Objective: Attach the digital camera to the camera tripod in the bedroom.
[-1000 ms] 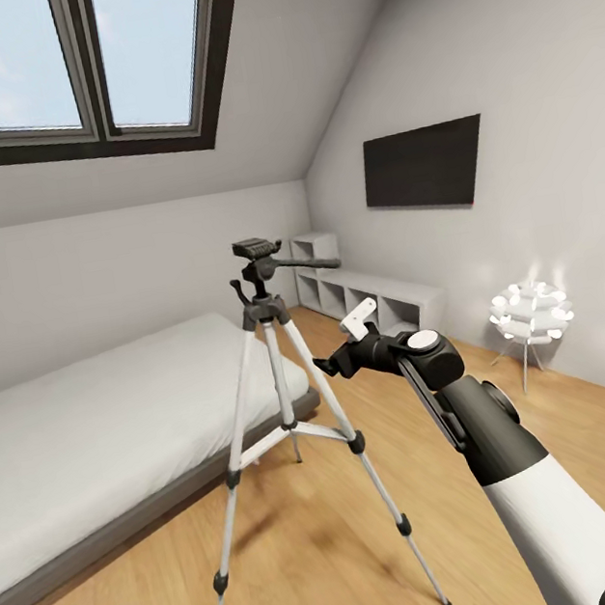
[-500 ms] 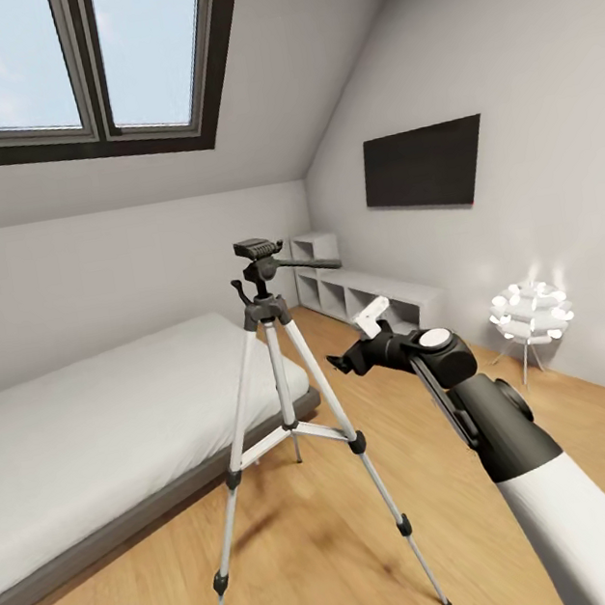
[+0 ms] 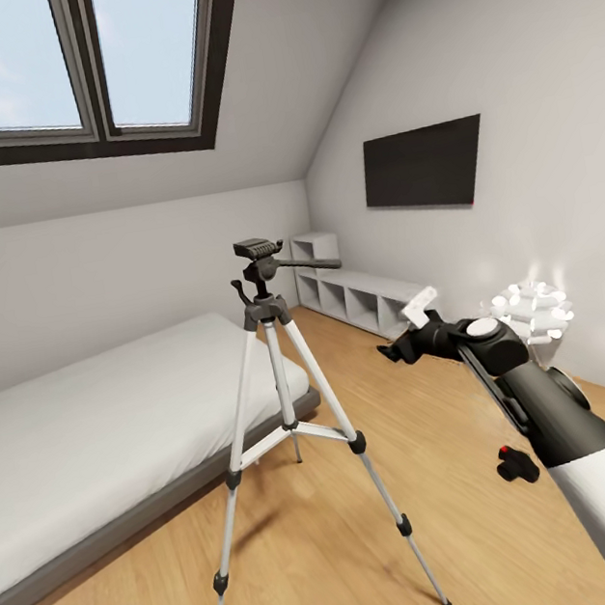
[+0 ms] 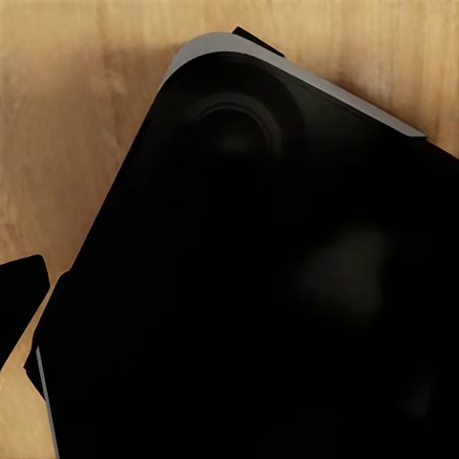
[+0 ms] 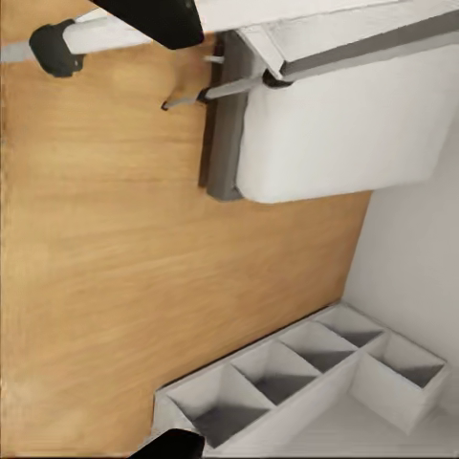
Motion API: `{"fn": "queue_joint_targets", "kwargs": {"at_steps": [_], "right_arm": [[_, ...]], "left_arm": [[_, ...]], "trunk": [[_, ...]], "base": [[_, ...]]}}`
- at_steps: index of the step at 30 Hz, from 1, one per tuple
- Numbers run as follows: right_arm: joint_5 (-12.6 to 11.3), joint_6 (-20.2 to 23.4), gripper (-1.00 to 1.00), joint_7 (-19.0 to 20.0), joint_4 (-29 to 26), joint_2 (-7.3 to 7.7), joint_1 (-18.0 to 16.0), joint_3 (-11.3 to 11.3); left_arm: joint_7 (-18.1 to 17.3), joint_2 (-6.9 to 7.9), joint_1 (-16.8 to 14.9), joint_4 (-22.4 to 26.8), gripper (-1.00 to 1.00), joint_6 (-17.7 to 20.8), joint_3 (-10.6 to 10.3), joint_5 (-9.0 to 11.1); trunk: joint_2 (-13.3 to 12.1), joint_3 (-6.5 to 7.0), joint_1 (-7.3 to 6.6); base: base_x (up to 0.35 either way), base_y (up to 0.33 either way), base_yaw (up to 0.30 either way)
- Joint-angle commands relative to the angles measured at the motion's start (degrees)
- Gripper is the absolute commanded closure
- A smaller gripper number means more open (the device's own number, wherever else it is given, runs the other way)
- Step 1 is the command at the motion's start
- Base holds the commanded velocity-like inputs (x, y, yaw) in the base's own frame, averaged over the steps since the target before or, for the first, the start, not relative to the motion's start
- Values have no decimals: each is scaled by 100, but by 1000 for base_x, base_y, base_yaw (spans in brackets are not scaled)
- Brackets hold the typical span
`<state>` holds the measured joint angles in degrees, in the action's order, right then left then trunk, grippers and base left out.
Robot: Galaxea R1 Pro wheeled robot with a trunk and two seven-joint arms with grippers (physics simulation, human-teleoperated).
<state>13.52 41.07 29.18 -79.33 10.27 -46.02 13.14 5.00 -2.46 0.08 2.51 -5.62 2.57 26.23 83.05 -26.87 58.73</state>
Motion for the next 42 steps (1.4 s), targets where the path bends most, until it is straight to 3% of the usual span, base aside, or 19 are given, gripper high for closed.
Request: {"fn": "queue_joint_targets", "kwargs": {"at_steps": [1,5,9,10,12,13,15,19,26,27,31,32,35,42], "right_arm": [[45,12,-100,43,18,95,-8,-68],[43,-17,-100,43,183,377,-10,-426],[47,-34,-100,53,476,559,80,-833],[50,-39,-100,57,695,636,179,-1030],[51,-46,-100,55,965,725,311,-1217],[58,-97,-100,41,1562,901,596,-1518],[60,-179,-100,34,1866,981,746,-1622],[56,-564,-100,4,2644,1112,1163,-1812],[53,-1216,-100,-290,3821,1166,1732,-1988],[50,-1411,-100,-422,4196,1171,1853,-2010],[42,-1833,-100,-624,5073,1176,1996,-2030],[40,-2077,-100,-679,5556,1177,2032,-2038],[42,-2519,-100,-729,6257,1182,2064,-2042],[48,-3680,-100,-770,7590,1196,2090,-2027]], "left_arm": [[19,-2,0,7,-100,-9,24,-13],[19,-3,0,5,-100,-9,24,-13],[19,-7,0,4,-100,-4,26,-13],[19,-8,0,4,-100,-6,28,-13],[19,-8,0,4,-100,-4,30,-13],[19,-9,0,8,-100,-7,32,-13],[19,-9,0,10,-100,-8,35,-9],[19,-5,0,13,-100,-11,44,-5],[19,-7,0,27,-100,-16,50,-2],[19,-8,0,26,-100,-17,50,-3],[19,-9,0,23,-100,-16,50,-7],[19,-9,0,23,-100,-14,49,-9],[17,-9,0,20,-100,-11,48,-11],[7,-9,0,15,-100,5,40,-12]], "trunk": [[3,-6,0],[3,-6,0],[3,-6,0],[3,-6,0],[3,-6,0],[3,-6,0],[3,-6,0],[3,-6,0],[3,-6,0],[3,-6,0],[3,-6,0],[3,-6,0],[3,-6,0],[3,-6,0]], "base": [[0,0,0],[0,0,0],[0,0,0],[0,0,0],[0,0,0],[0,0,0],[0,0,0],[0,0,0],[0,0,0],[0,0,0],[0,0,0],[0,0,0],[0,0,0],[0,0,0]]}}
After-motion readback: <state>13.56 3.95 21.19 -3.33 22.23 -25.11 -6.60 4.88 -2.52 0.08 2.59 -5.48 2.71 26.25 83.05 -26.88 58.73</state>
